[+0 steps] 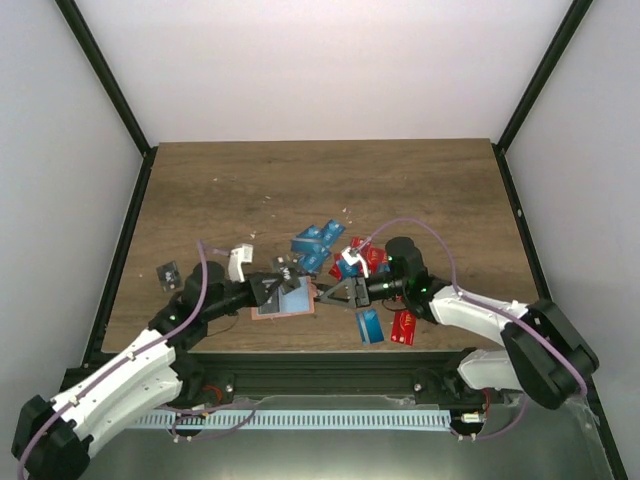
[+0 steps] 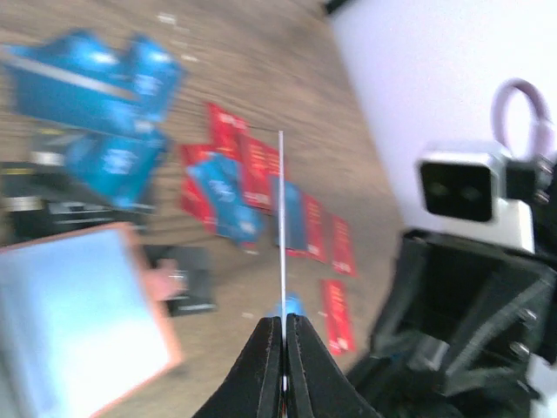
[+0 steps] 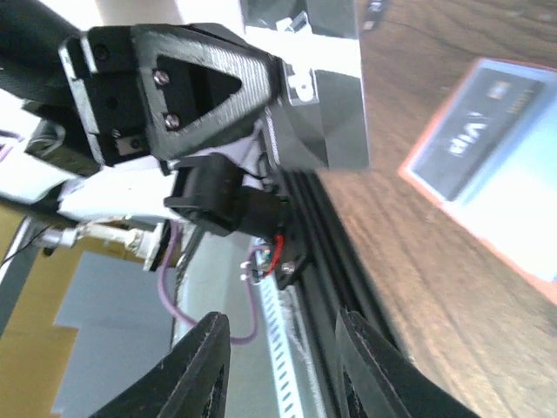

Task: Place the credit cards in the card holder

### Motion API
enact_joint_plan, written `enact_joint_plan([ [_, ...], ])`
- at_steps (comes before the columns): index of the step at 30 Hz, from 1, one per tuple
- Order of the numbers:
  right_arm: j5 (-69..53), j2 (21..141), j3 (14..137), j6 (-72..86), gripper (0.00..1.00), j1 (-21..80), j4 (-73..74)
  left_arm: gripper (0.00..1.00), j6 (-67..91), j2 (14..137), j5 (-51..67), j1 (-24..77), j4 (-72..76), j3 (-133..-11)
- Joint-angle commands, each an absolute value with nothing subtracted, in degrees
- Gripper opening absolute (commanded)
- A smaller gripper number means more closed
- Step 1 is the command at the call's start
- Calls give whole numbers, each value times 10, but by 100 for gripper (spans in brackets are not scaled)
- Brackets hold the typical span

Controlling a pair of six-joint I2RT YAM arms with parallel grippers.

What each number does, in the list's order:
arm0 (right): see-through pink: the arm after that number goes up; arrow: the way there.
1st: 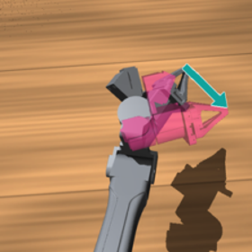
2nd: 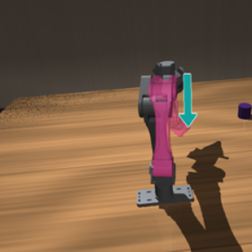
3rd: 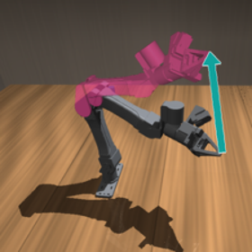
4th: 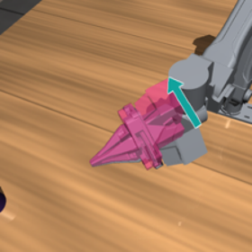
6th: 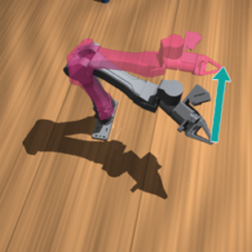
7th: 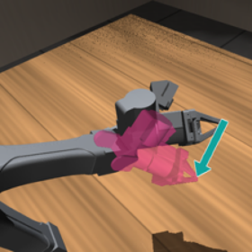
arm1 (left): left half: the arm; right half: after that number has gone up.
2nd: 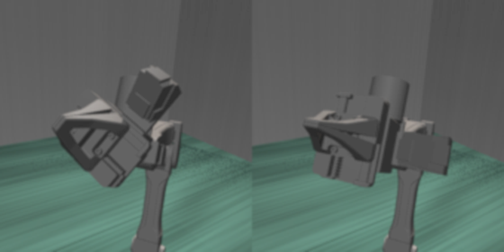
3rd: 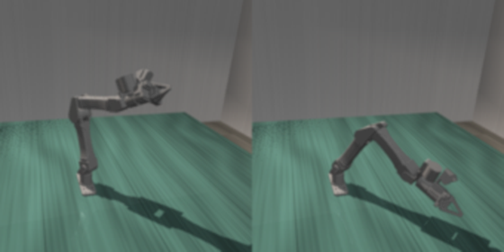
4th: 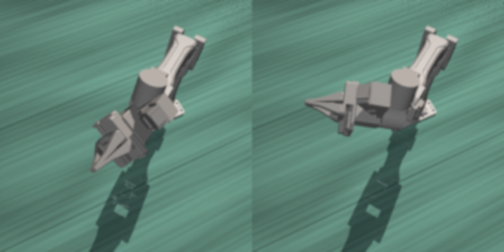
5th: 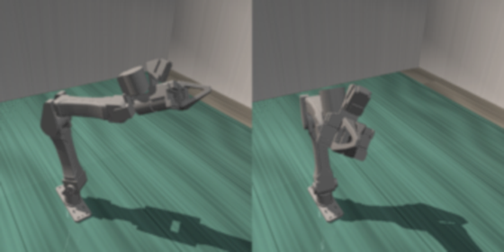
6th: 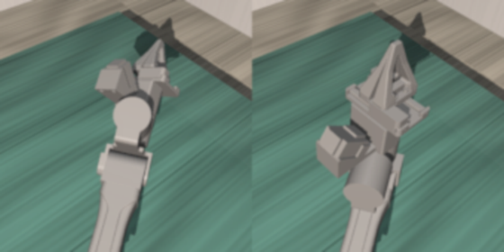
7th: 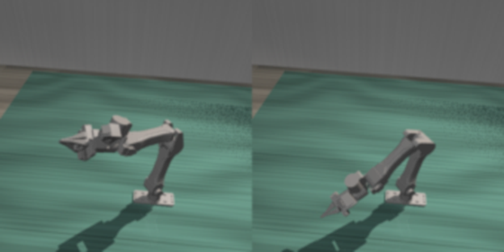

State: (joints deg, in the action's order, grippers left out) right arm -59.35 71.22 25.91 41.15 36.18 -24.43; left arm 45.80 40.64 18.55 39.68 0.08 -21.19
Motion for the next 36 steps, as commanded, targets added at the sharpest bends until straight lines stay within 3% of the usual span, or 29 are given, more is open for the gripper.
enact_joint_plan([
  [1, -515, 751, 291, 369, 36, 364, -149, 4, 455, 388, 152, 323, -97, -181],
  [14, -473, 874, 319, 385, 35, 388, -176, 4, 496, 410, 170, 259, -30, -99],
  [26, -480, 924, 331, 392, 34, 388, -193, 4, 522, 513, 225, 254, 125, -55],
  [36, -468, 944, 333, 387, 32, 388, -194, 4, 531, 498, 232, 253, 126, -54],
])
